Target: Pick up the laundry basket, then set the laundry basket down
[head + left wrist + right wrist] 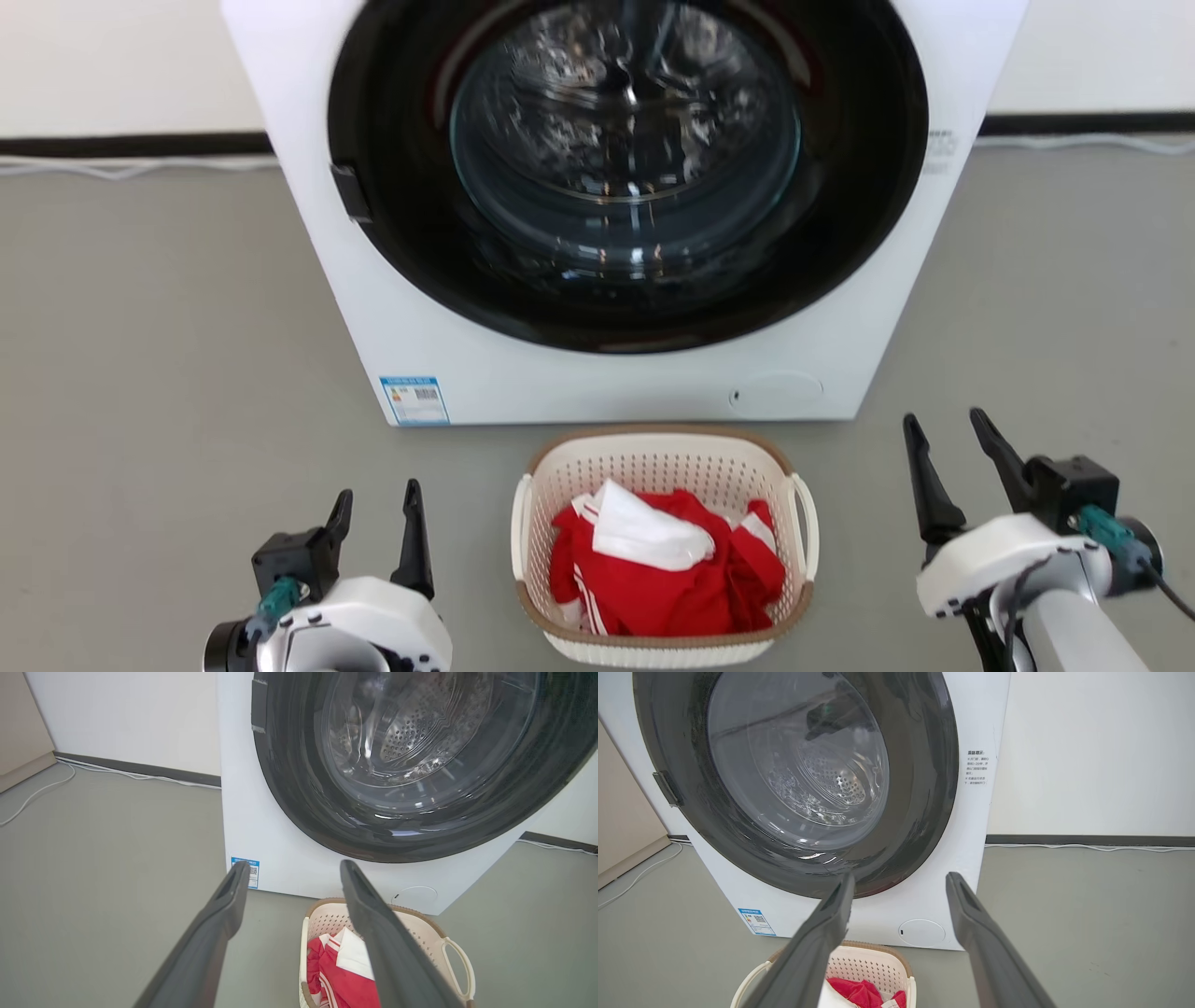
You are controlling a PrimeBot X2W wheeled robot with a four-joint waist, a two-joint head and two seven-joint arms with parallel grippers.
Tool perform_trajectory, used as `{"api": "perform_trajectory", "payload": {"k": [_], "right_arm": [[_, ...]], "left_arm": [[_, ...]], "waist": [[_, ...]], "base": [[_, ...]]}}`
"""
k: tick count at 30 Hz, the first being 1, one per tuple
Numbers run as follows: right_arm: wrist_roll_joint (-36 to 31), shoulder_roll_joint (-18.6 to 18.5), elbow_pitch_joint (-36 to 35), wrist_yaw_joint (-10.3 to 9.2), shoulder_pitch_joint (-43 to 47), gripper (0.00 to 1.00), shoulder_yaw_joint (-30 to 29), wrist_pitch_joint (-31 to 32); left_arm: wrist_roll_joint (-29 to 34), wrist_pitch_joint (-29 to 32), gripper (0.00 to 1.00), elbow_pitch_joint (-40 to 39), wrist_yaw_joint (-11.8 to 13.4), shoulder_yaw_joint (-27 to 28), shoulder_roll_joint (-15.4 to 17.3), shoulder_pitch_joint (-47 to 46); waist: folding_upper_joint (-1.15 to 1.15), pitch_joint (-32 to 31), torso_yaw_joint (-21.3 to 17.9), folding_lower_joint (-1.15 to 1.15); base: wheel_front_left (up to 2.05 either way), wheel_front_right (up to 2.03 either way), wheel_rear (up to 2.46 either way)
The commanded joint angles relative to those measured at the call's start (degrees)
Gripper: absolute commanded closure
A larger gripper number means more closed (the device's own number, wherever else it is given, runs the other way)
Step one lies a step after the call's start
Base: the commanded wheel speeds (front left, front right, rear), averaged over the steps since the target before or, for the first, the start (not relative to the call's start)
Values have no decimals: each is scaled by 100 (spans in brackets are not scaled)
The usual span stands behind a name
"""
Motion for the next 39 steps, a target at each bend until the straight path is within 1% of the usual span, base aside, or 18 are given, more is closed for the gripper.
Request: {"api": "perform_trajectory", "payload": {"k": [1,8,13,21,32,33,36,39], "right_arm": [[-26,-5,-201,33,39,0,78,-21],[-75,-33,-387,33,409,0,-61,-21],[-96,37,-497,33,645,0,-153,-21],[-119,130,-500,33,753,0,-235,-21],[-175,125,-467,33,750,0,-284,-21],[-109,172,-314,-2,799,100,-408,1],[-102,236,-143,-8,923,100,-403,2],[59,252,-123,-7,911,100,-448,78]], "left_arm": [[61,-36,0,-230,-58,196,67,-29],[97,-36,0,-467,-79,371,67,225],[64,-36,0,-525,-84,496,67,338],[45,-36,0,-547,-69,563,67,395],[-6,-36,0,-498,-65,513,67,398],[23,0,100,-347,-46,355,3,491],[22,3,100,-143,-46,352,-36,616],[-128,68,100,-117,-73,398,-37,604]], "waist": [[0,-156,73,0],[0,-322,142,0],[0,-411,152,0],[0,-491,106,0],[0,-500,109,0],[0,-500,107,0],[0,-501,107,0],[0,-496,105,1]], "base": [[0,0,0],[0,0,0],[0,0,0],[0,0,0],[0,0,0],[0,0,0],[0,0,0],[0,0,0]]}}
